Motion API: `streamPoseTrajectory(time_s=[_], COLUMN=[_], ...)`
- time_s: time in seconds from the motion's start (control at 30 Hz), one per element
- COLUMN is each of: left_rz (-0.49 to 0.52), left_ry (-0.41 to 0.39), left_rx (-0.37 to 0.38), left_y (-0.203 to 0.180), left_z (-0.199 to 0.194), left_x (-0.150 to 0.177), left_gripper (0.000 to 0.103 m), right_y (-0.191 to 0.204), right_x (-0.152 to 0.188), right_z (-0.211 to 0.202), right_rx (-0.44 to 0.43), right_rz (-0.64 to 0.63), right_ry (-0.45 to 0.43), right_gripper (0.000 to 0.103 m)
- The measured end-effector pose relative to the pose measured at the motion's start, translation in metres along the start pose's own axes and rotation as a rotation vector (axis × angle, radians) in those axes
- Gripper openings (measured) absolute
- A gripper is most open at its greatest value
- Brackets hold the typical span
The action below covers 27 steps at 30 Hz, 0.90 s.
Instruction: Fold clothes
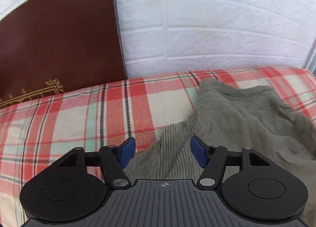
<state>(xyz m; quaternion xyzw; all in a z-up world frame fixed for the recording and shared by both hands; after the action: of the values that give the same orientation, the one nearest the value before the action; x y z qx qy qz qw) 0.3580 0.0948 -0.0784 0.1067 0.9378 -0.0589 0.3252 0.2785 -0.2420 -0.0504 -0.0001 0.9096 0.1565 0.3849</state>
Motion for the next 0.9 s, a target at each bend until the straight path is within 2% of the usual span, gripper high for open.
streamPoseTrajectory(time_s=[0.17, 0.27, 0.43, 0.47, 0.5, 0.53, 0.57, 0.6, 0.7, 0.9], left_rz=[0.027, 0.062, 0.085, 0.103, 0.110, 0.117, 0.124, 0.117, 0.109, 0.046], left_ry=[0.031, 0.048, 0.102, 0.083, 0.077, 0.072, 0.066, 0.067, 0.051, -0.067], left_rx=[0.054, 0.056, 0.068, 0.065, 0.077, 0.090, 0.102, 0.097, 0.055, 0.024], left_y=[-0.008, -0.012, -0.015, -0.016, -0.019, -0.021, -0.023, -0.024, -0.022, -0.009], left_z=[0.034, 0.050, 0.077, 0.076, 0.074, 0.072, 0.069, 0.067, 0.059, 0.020], left_x=[-0.008, -0.010, -0.001, 0.001, 0.001, 0.002, 0.002, 0.002, -0.001, -0.031], left_gripper=[0.075, 0.079, 0.078, 0.075, 0.054, 0.044, 0.019, 0.003, 0.000, 0.000], right_y=[0.011, 0.017, 0.017, 0.016, 0.014, 0.011, 0.009, 0.007, 0.007, 0.058], right_x=[-0.006, -0.008, -0.007, -0.006, -0.004, -0.002, -0.003, -0.004, -0.013, -0.070], right_z=[0.049, 0.074, 0.109, 0.115, 0.121, 0.126, 0.128, 0.130, 0.128, 0.082], right_rx=[-0.012, -0.049, -0.050, -0.044, -0.039, -0.033, -0.024, -0.015, -0.026, -0.030], right_rz=[-0.009, 0.025, 0.092, 0.110, 0.128, 0.151, 0.160, 0.170, 0.236, -0.026], right_ry=[0.048, 0.074, 0.132, 0.147, 0.162, 0.177, 0.179, 0.181, 0.184, -0.017], right_gripper=[0.074, 0.074, 0.074, 0.074, 0.066, 0.049, 0.037, 0.014, 0.010, 0.010])
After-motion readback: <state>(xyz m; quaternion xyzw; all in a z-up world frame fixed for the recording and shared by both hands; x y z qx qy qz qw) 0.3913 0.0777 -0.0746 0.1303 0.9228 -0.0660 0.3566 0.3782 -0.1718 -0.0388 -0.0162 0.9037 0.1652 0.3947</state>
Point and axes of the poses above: each gripper's, at about its wrist camera, not at the fingertips, and z roughly the way its jaws point, y to its left, x to its underside, the point moved 8 cm from there along z, roughly the way its jaws point, and after that the axes turned 5 degrees about x, right-handed, at the moved point
